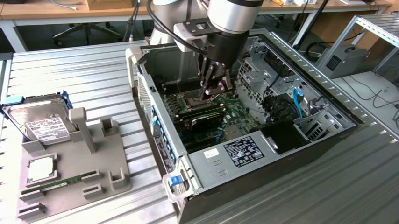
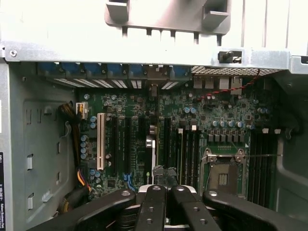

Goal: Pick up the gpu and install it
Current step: 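Press down on the gpu until it lock into place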

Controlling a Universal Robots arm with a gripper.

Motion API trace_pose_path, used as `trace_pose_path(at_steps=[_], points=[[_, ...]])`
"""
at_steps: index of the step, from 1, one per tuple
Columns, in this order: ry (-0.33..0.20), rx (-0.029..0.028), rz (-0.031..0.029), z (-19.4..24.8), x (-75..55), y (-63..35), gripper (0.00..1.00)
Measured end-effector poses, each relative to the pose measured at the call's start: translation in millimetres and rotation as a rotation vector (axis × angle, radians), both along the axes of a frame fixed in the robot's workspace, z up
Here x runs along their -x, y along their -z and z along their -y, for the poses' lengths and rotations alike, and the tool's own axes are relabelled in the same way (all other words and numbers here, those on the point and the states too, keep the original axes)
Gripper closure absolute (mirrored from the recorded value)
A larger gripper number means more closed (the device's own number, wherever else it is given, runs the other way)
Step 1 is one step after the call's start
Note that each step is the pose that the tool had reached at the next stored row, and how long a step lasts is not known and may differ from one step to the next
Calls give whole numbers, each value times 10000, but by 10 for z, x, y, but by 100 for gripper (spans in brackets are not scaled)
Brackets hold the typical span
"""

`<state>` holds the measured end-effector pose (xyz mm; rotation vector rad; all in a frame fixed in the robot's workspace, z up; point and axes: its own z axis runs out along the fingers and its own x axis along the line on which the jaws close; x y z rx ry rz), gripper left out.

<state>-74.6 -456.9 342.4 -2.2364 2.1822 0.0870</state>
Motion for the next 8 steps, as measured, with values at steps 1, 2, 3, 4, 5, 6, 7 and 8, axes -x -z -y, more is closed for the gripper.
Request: trace_pose_path(at_steps=[1,2,3,4,5,6,7,8], points=[[0,1,-6,0,-4,0,89],[0,2,-7,0,-4,-1,89],[2,3,-8,0,-4,-1,89],[1,2,-8,-1,-4,-1,89],[1,2,-8,-1,-4,-1,89],[0,1,-7,-1,-5,3,89],[1,1,-7,-1,-4,35,89],[1,1,-8,0,-4,66,89]])
